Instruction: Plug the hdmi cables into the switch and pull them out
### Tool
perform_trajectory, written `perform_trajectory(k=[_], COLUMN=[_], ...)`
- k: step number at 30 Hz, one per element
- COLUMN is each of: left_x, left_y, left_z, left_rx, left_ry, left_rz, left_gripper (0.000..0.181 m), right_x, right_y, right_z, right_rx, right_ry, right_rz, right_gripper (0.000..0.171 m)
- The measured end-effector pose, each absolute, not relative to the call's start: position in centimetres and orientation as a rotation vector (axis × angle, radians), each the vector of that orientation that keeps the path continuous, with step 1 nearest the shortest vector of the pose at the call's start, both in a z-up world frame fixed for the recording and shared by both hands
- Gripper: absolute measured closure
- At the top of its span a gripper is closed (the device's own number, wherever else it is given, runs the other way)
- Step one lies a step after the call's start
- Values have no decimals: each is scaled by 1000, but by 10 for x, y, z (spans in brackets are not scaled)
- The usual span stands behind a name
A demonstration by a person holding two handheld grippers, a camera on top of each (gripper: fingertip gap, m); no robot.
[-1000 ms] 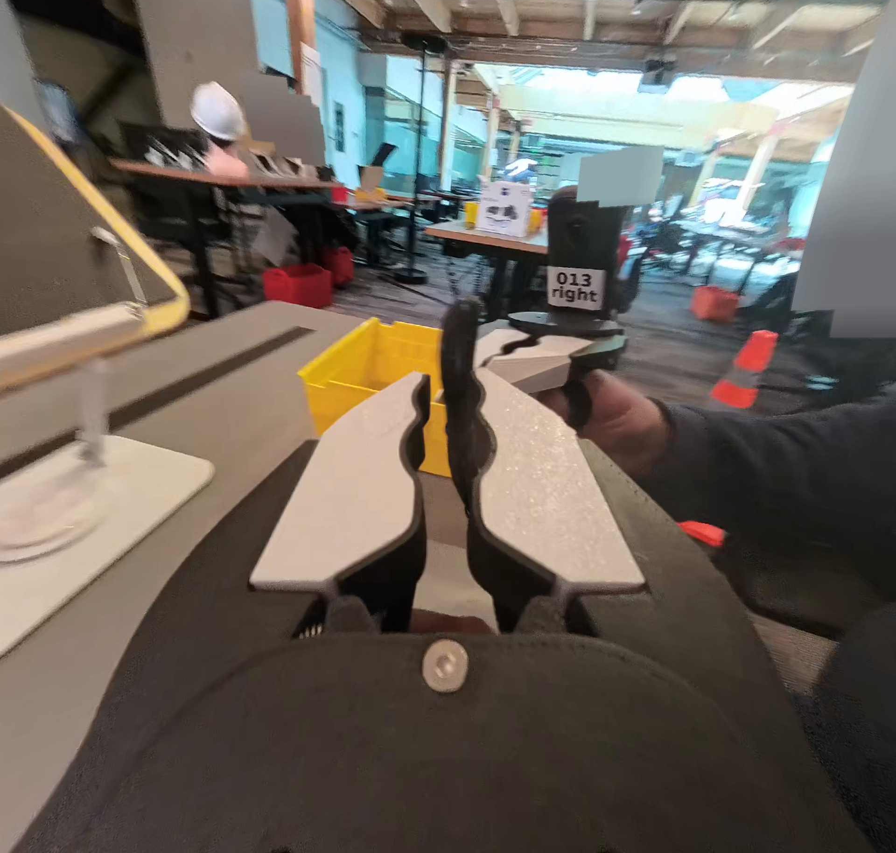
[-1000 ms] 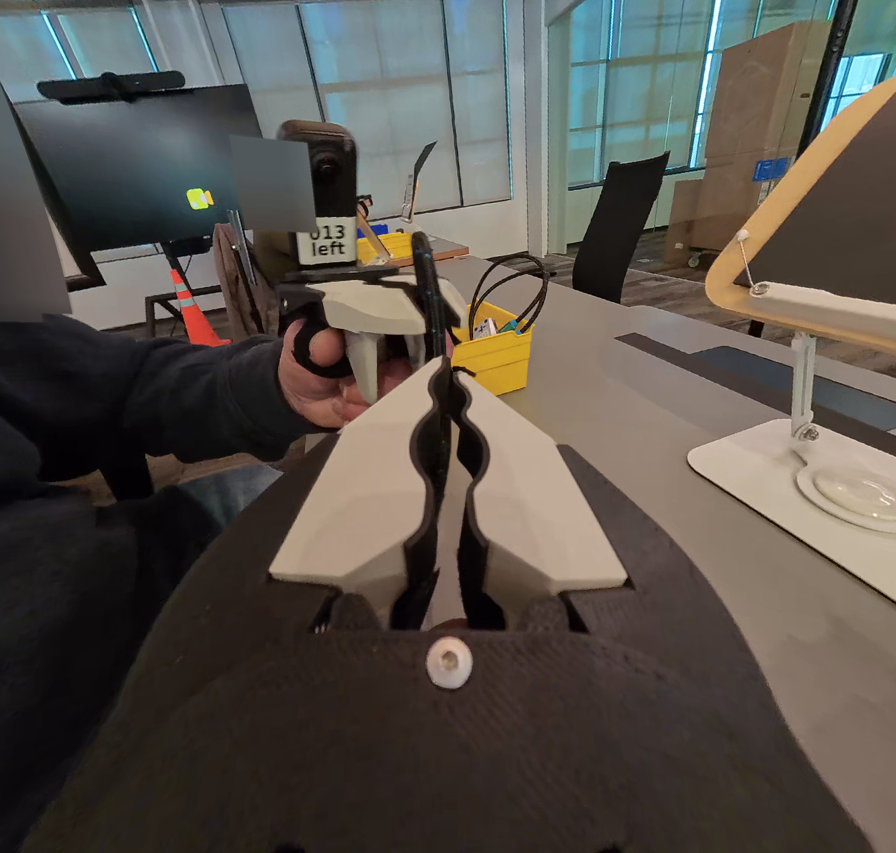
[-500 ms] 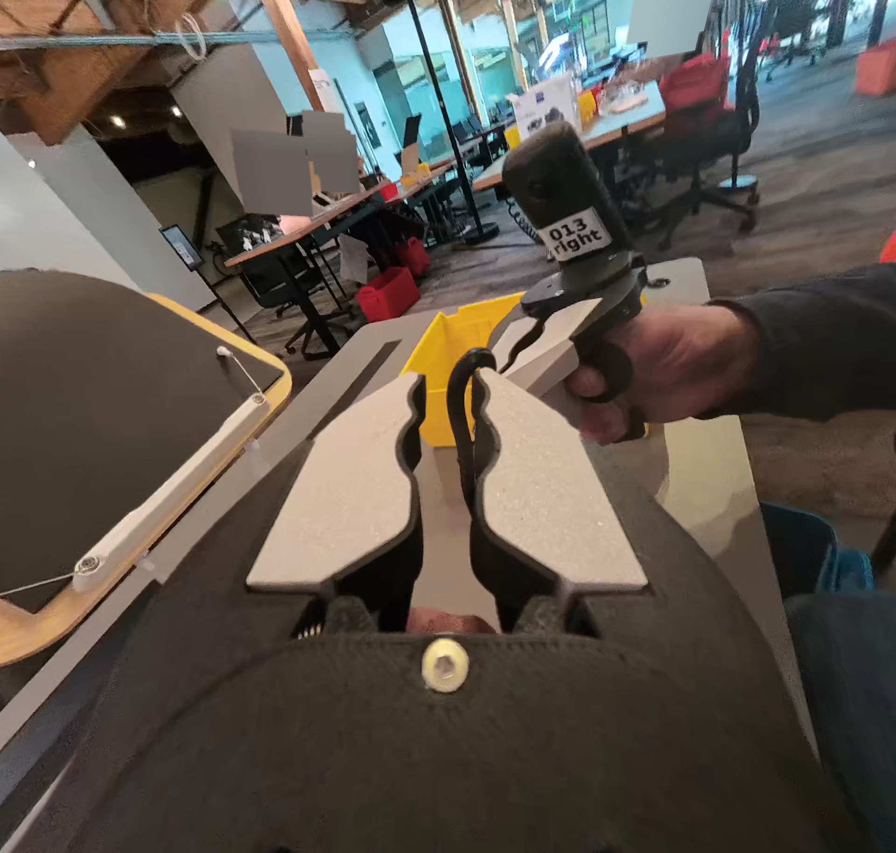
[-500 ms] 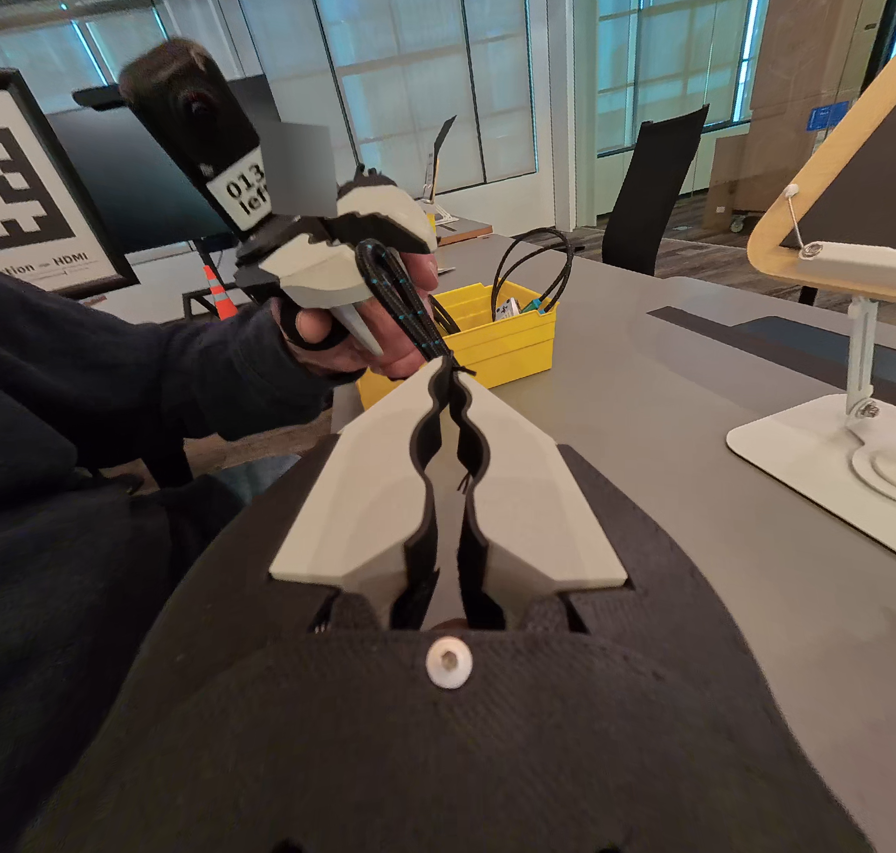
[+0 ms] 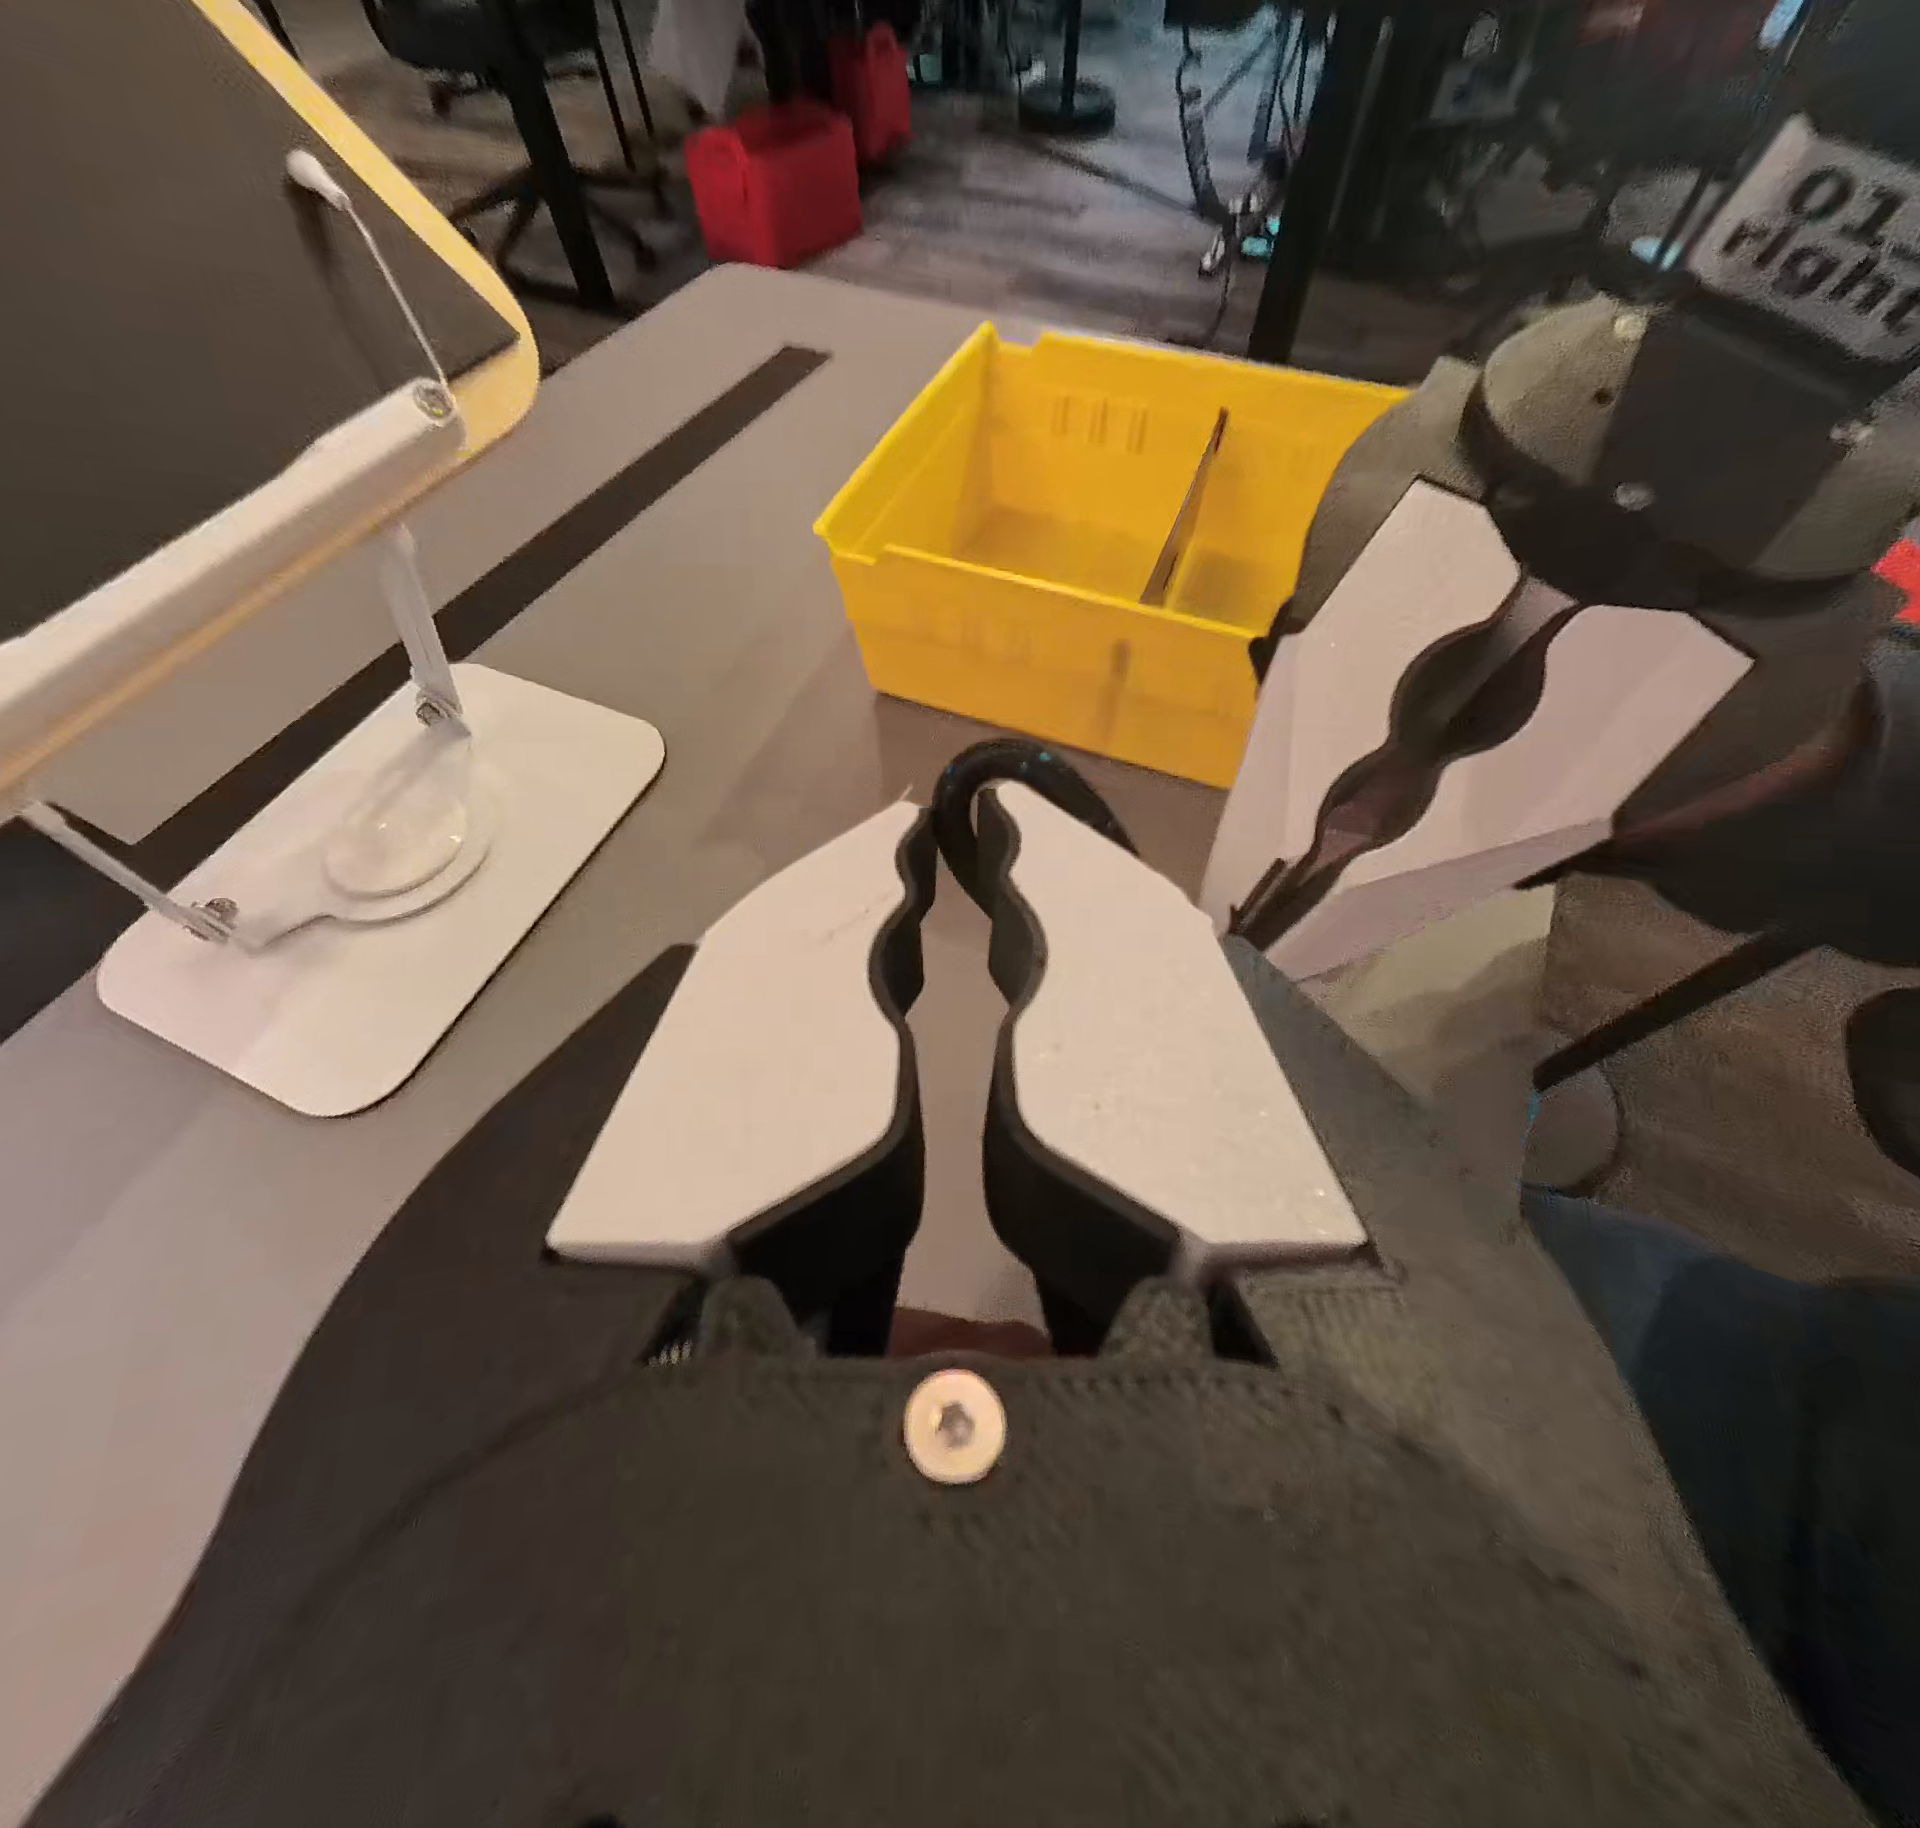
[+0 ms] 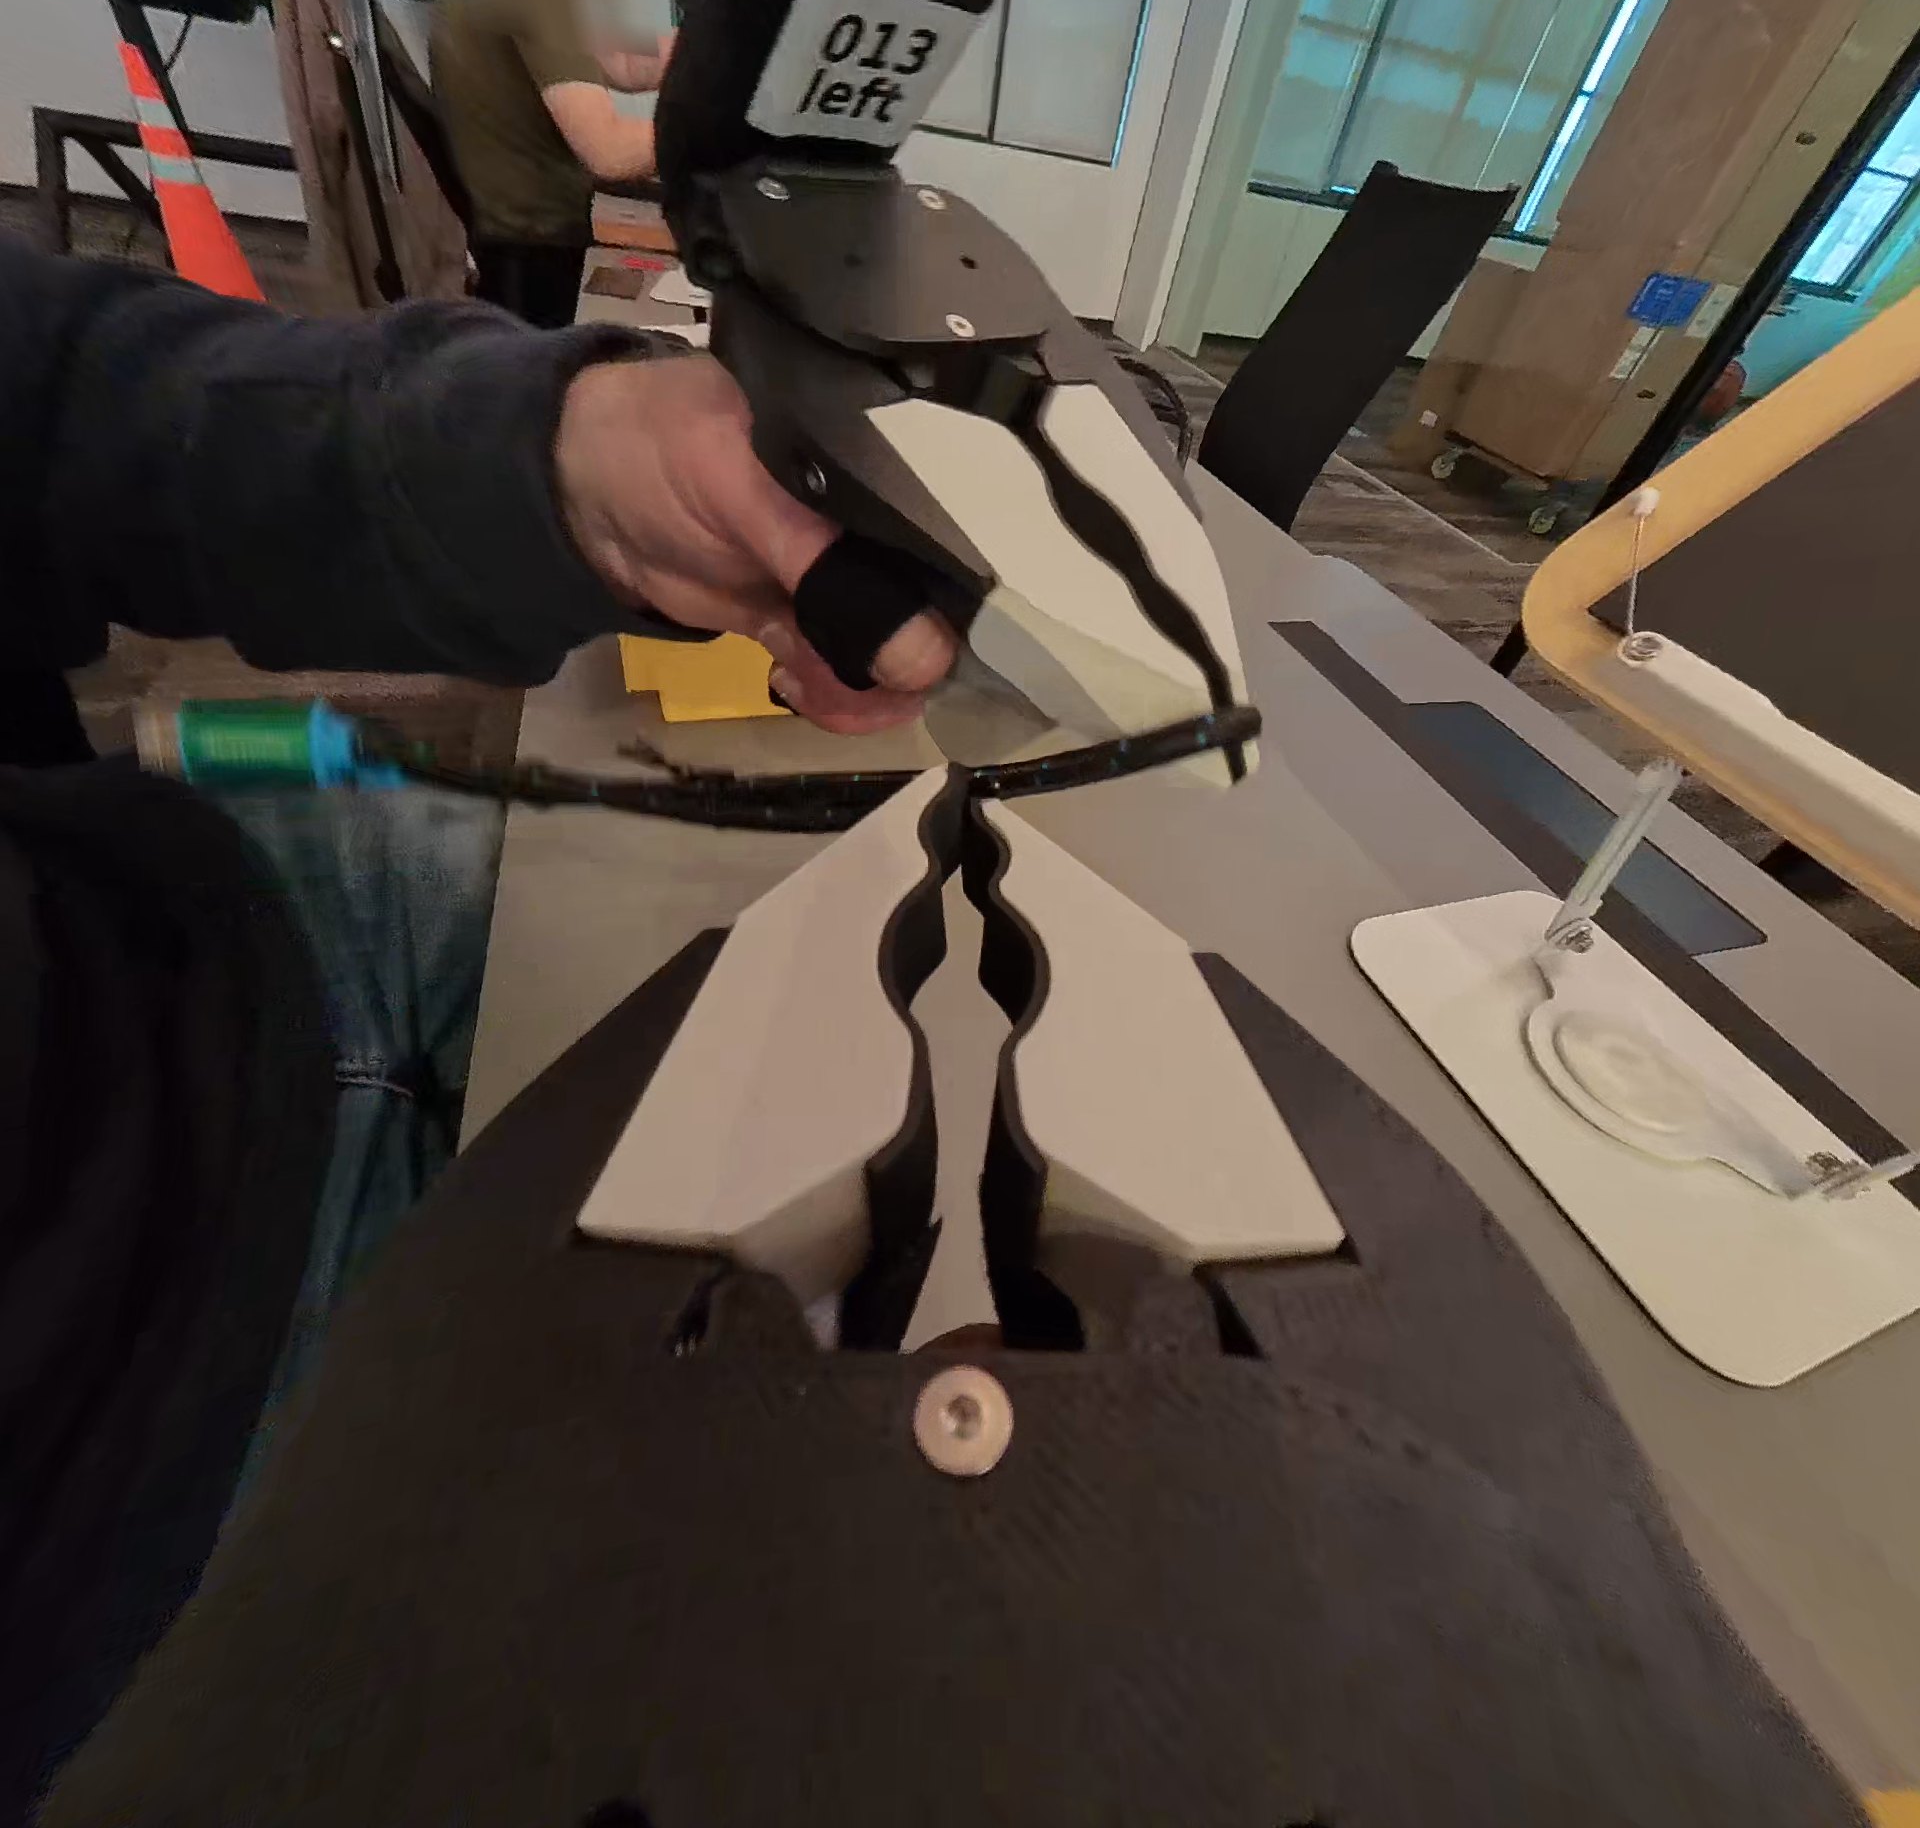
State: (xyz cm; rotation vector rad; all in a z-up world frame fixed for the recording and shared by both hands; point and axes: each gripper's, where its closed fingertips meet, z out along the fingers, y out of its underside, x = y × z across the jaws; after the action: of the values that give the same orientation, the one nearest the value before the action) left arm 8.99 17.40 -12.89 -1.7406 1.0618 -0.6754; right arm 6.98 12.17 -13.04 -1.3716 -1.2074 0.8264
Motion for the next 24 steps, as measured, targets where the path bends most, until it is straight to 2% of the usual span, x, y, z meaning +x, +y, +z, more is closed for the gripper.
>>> perform_trajectory(k=[11,18,24], left_x=[101,88,92], left_y=[167,126,93], left_z=[-162,-194,-202], left_rx=[-1962,-2106,-2076], left_ry=[1479,1861,1860], left_rz=[-614,-881,-1267], left_gripper=[174,173,172], right_x=[75,65,61], right_y=[116,94,80], right_z=[-135,-140,-139], right_rx=[-1282,-1221,-1195], right_ry=[-1253,-1272,-1174], right_rz=[913,1041,1276], right_gripper=[171,171,171])
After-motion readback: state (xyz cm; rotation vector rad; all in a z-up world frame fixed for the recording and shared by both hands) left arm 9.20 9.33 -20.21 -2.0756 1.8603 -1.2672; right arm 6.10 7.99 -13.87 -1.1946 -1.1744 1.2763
